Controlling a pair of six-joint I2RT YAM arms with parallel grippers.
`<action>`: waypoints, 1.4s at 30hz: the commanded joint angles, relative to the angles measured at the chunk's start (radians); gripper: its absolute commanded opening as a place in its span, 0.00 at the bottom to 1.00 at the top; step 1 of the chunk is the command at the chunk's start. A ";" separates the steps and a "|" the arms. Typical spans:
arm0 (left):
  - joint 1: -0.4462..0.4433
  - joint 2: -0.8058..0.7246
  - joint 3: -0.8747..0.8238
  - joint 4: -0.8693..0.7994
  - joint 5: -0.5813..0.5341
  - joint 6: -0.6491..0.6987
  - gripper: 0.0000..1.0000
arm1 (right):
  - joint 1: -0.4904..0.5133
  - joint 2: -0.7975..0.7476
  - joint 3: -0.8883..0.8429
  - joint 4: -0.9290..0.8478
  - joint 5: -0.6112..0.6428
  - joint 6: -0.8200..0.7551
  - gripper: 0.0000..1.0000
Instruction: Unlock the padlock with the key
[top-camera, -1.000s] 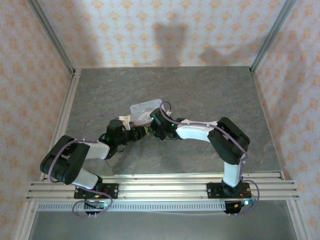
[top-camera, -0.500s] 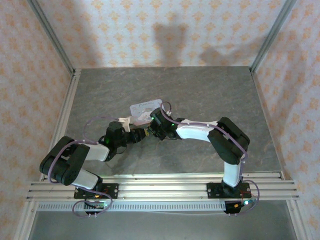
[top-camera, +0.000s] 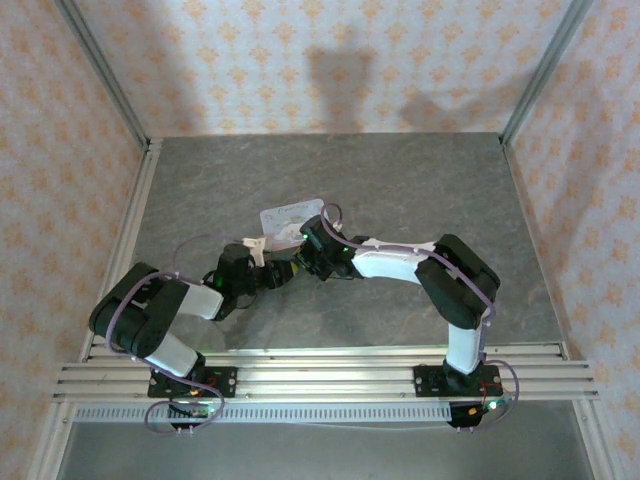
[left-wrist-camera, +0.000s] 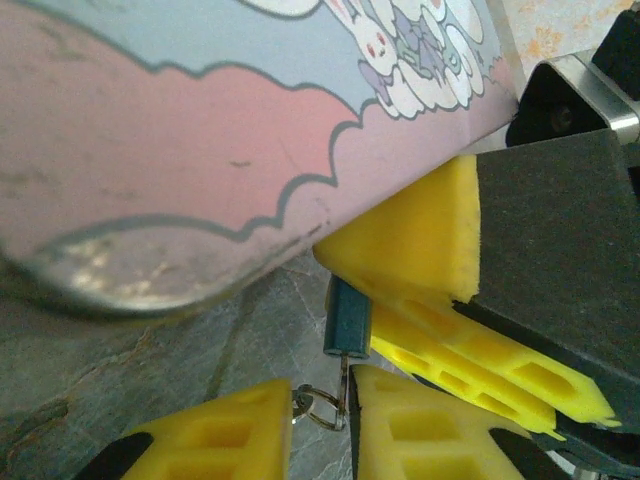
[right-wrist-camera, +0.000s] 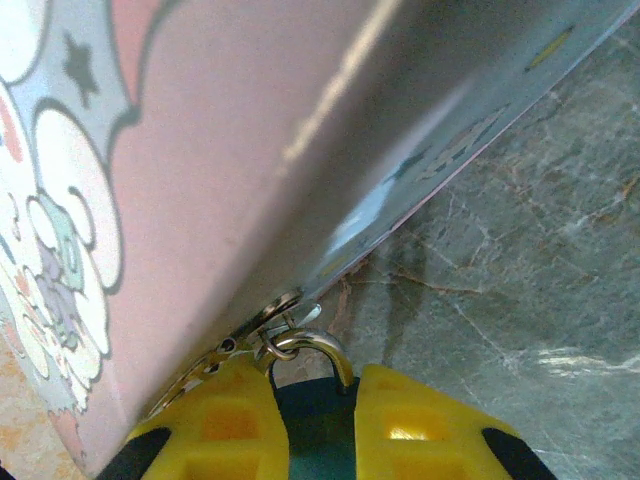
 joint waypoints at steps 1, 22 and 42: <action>-0.016 0.012 0.027 0.042 0.006 0.028 0.18 | -0.004 -0.006 0.010 0.029 -0.003 0.014 0.00; -0.192 -0.111 -0.011 -0.076 -0.340 0.366 0.00 | -0.026 -0.005 0.026 0.005 -0.099 0.046 0.00; -0.590 0.002 0.172 -0.358 -0.957 0.835 0.00 | -0.052 0.024 0.207 -0.349 -0.148 -0.152 0.00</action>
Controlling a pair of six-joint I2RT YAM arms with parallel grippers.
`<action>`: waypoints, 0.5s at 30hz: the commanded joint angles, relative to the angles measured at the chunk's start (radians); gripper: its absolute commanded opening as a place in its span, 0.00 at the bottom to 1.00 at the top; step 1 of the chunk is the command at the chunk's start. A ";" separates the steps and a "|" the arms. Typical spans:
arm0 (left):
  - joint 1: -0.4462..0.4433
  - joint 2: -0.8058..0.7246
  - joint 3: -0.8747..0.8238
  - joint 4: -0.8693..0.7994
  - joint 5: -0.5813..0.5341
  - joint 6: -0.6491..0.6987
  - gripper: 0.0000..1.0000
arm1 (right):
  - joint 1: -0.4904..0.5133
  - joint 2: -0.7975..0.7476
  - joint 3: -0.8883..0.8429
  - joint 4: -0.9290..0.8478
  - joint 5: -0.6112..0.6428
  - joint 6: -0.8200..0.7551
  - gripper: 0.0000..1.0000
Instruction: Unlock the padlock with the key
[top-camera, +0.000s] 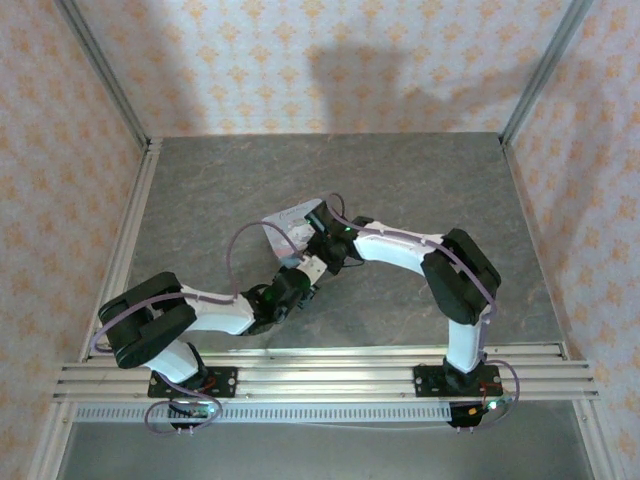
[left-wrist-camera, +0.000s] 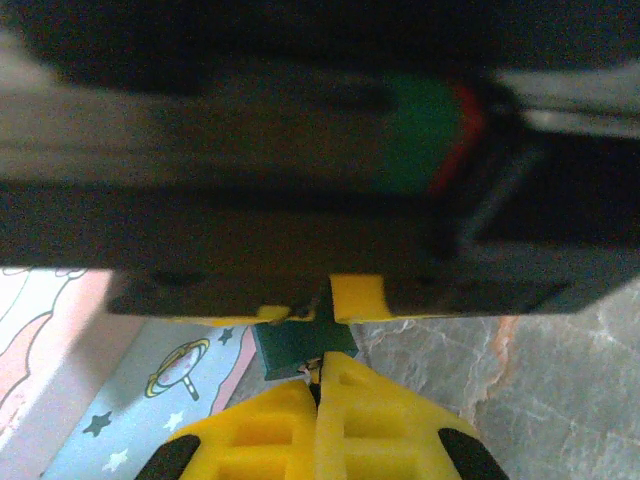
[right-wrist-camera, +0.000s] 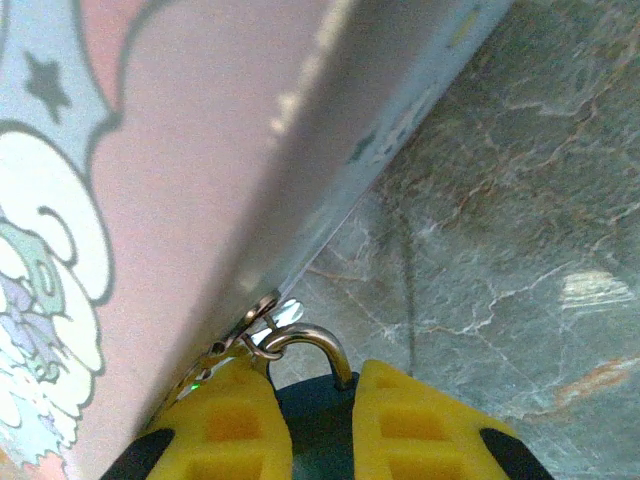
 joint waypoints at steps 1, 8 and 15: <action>-0.040 0.004 -0.001 -0.074 -0.003 0.064 0.00 | 0.014 0.008 0.050 0.013 -0.044 -0.011 0.00; 0.069 -0.035 -0.140 0.107 0.150 -0.168 0.00 | 0.013 -0.028 0.003 0.058 -0.030 0.012 0.08; 0.179 -0.047 -0.226 0.264 0.281 -0.326 0.00 | 0.014 -0.086 -0.046 0.078 0.006 0.029 0.32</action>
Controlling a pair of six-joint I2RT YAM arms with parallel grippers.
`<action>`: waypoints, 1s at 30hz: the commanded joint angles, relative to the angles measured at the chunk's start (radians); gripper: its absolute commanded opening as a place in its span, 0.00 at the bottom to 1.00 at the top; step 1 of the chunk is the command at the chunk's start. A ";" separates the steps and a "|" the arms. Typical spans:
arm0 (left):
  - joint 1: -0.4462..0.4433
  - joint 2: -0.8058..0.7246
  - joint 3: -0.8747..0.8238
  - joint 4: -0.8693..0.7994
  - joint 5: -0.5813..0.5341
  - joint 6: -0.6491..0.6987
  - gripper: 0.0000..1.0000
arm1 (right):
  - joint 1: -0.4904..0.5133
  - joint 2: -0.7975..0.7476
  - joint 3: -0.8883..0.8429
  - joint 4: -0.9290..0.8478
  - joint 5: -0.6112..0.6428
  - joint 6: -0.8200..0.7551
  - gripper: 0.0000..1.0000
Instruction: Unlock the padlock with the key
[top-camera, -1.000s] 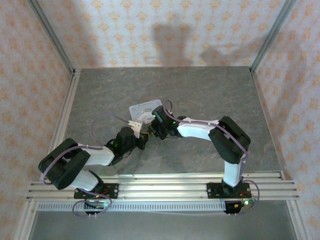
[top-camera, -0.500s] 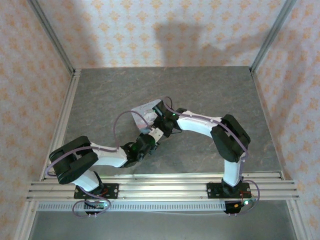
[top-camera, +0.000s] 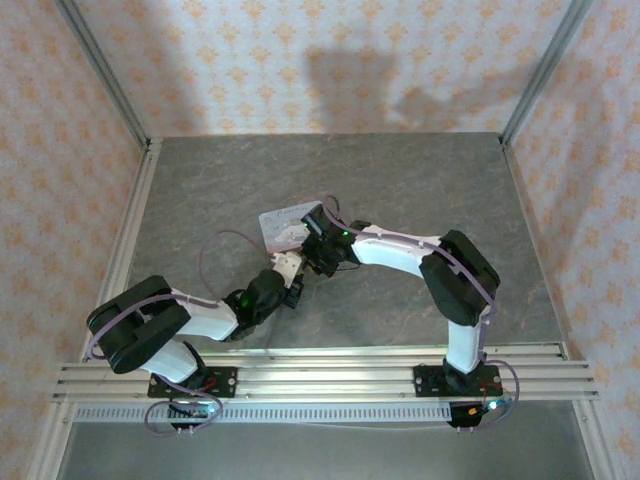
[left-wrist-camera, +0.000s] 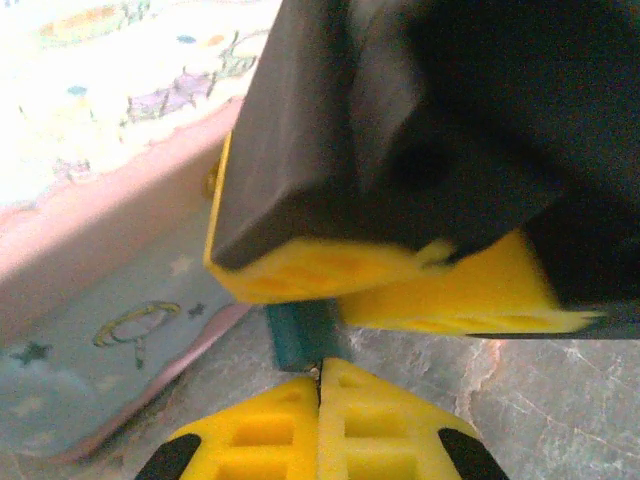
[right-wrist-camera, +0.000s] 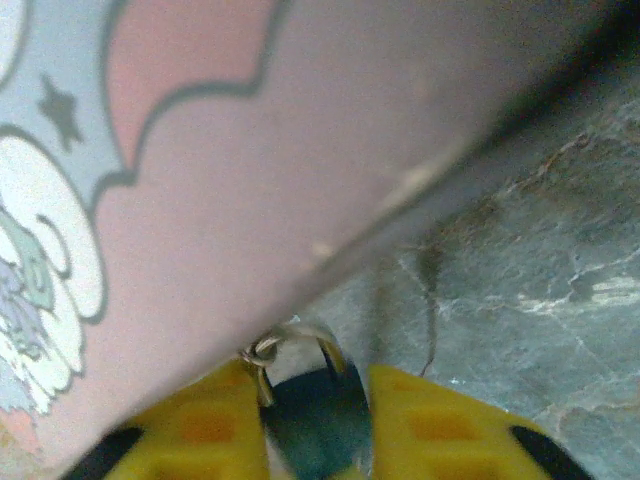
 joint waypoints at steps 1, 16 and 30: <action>0.044 0.006 -0.043 0.011 0.077 -0.098 0.00 | -0.006 -0.081 -0.023 -0.004 0.026 0.015 0.35; 0.113 -0.074 -0.046 -0.030 0.143 -0.127 0.00 | -0.007 -0.163 -0.109 0.062 0.085 0.025 0.43; 0.312 0.043 -0.024 0.013 0.444 -0.298 0.00 | 0.002 -0.139 -0.211 0.274 0.070 0.067 0.46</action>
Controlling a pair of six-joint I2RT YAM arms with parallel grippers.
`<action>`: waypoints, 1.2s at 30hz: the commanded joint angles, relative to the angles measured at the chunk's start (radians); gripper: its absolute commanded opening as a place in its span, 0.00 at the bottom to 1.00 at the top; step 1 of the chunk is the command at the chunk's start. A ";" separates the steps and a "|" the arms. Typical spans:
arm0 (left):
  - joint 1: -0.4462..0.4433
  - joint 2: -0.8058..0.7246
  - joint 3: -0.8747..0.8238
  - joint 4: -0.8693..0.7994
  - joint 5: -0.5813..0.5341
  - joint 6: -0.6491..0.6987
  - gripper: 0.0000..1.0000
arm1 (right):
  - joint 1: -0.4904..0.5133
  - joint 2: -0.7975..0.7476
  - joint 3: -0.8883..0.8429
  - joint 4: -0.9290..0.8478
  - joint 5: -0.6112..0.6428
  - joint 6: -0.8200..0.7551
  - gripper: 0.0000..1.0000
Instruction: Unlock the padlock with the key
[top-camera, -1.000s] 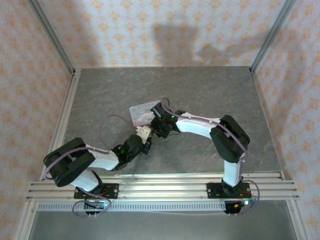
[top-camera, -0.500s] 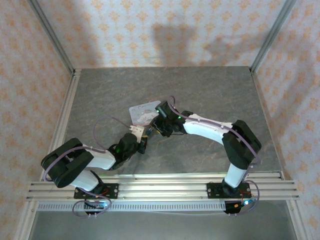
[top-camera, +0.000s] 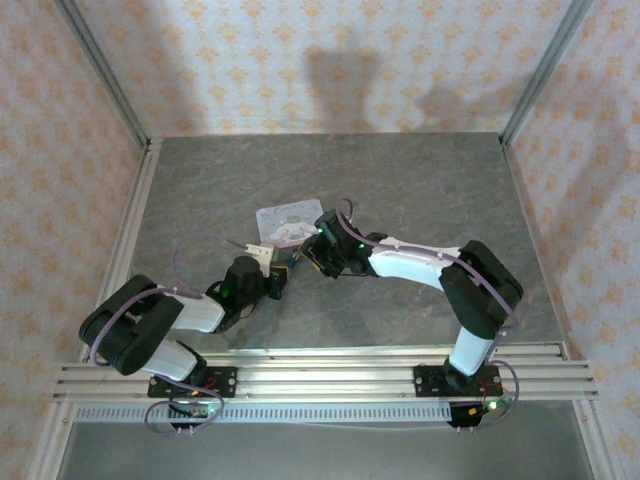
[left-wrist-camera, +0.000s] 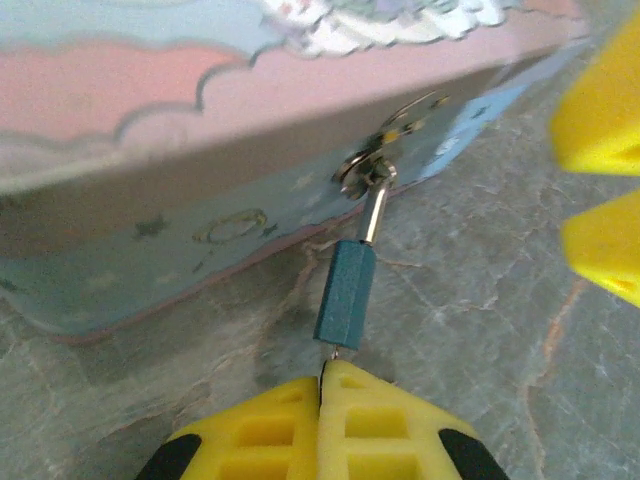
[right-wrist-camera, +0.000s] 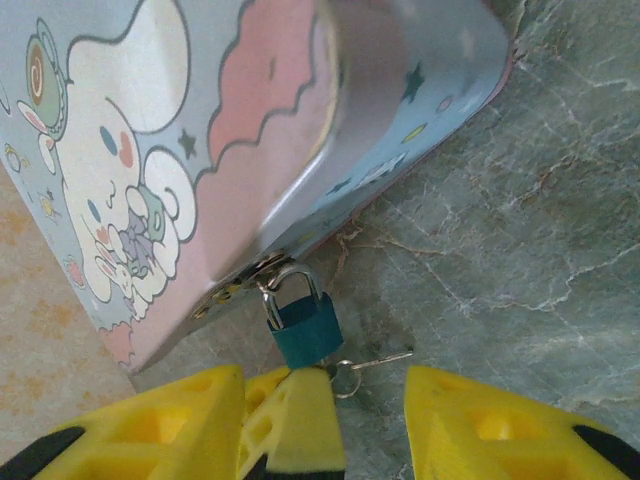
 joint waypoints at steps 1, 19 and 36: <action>0.037 0.062 0.015 0.052 0.110 -0.074 0.00 | 0.005 0.001 -0.017 0.040 0.019 0.016 0.46; 0.056 -0.037 0.038 -0.046 0.152 -0.062 0.00 | 0.028 0.155 0.002 0.258 0.009 -0.104 0.47; 0.084 -0.101 0.048 -0.103 0.188 -0.062 0.00 | 0.043 0.215 -0.020 0.377 -0.012 -0.110 0.48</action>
